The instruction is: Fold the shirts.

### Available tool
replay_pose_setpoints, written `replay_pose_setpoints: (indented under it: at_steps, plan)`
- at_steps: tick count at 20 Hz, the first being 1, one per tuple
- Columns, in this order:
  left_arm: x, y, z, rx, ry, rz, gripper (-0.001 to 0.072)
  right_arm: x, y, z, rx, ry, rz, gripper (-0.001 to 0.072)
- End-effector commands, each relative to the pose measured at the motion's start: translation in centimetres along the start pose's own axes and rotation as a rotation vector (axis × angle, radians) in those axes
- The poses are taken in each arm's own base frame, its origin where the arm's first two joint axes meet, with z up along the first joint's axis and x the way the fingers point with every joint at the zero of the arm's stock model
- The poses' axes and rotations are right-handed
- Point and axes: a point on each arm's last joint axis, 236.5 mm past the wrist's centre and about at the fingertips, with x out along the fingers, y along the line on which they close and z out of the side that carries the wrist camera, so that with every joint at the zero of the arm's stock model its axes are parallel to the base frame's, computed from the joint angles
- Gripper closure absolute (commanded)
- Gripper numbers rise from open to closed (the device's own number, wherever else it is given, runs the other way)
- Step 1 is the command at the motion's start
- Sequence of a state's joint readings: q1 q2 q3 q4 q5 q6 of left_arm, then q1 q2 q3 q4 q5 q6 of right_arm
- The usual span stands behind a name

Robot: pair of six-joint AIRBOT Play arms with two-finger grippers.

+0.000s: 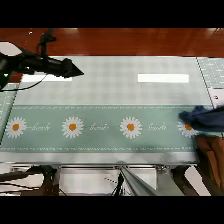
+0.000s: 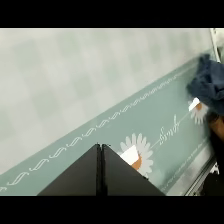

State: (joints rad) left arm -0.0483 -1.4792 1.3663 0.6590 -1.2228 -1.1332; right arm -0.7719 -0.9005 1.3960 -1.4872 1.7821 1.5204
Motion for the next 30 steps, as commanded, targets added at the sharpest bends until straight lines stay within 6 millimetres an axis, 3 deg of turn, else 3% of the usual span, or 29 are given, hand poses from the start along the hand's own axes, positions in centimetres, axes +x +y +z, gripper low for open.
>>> replay_pose_setpoints:
  at_steps: [1,3,5,12,14,16,19,21,23,24,25,26,27,28,29,30]
  plan:
    - [4.3,0.9,-1.9,0.003,0.092,-0.022,0.0685,-3.0,-9.6,-3.5,0.272,0.034,-0.329,0.0692]
    - [5.6,1.6,-2.5,0.018,0.114,-0.024,0.0685,-4.2,-12.0,-4.7,0.339,0.034,-0.414,0.0691]
    - [6.1,2.6,-1.9,0.016,0.091,-0.007,0.0684,-4.5,-13.1,-5.4,0.371,0.044,-0.435,0.0692]
    - [4.1,4.6,2.5,0.062,-0.061,0.064,0.0685,-6.6,-17.1,-8.6,0.420,0.102,-0.560,0.0677]
    - [3.5,4.7,3.4,0.069,-0.086,0.072,0.0685,-6.8,-17.6,-9.3,0.461,0.108,-0.567,0.0490]
    - [2.9,4.6,4.3,0.080,-0.107,0.076,0.0685,-7.0,-17.9,-9.7,0.483,0.107,-0.577,0.0386]
    - [2.2,4.1,5.2,0.099,-0.127,0.076,0.0685,-7.3,-18.6,-8.7,0.473,0.055,-0.600,0.0385]
    - [1.7,3.1,5.7,0.121,-0.129,0.065,0.0685,-6.7,-18.3,-6.0,0.428,-0.046,-0.554,0.0389]
    - [0.8,1.6,6.0,0.155,-0.119,0.044,0.0683,-5.4,-15.0,-0.3,0.364,-0.242,-0.356,0.0415]
    - [0.4,0.7,5.7,0.174,-0.100,0.026,0.0635,-5.1,-11.7,3.1,0.334,-0.357,-0.189,0.0415]
    - [0.0,-0.3,5.3,0.193,-0.072,0.004,0.0484,-5.8,-7.9,6.4,0.305,-0.476,-0.009,0.0415]
    - [-0.4,-1.3,4.8,0.207,-0.037,-0.020,0.0344,-7.8,-3.7,9.8,0.277,-0.612,0.198,0.0412]
    - [-0.8,-2.1,4.4,0.200,-0.013,-0.037,0.0327,-10.3,0.0,12.1,0.241,-0.715,0.388,0.0410]
    - [-1.2,-3.0,4.1,0.201,-0.001,-0.047,0.0337,-12.5,3.5,13.5,0.183,-0.778,0.555,0.0409]
    - [-1.5,-3.1,3.7,0.218,0.012,-0.014,0.0452,-13.2,6.5,13.7,0.118,-0.775,0.660,0.0409]
    - [-2.1,-1.7,3.1,0.197,0.037,0.109,0.0536,-12.2,8.8,13.2,0.052,-0.721,0.684,0.0409]
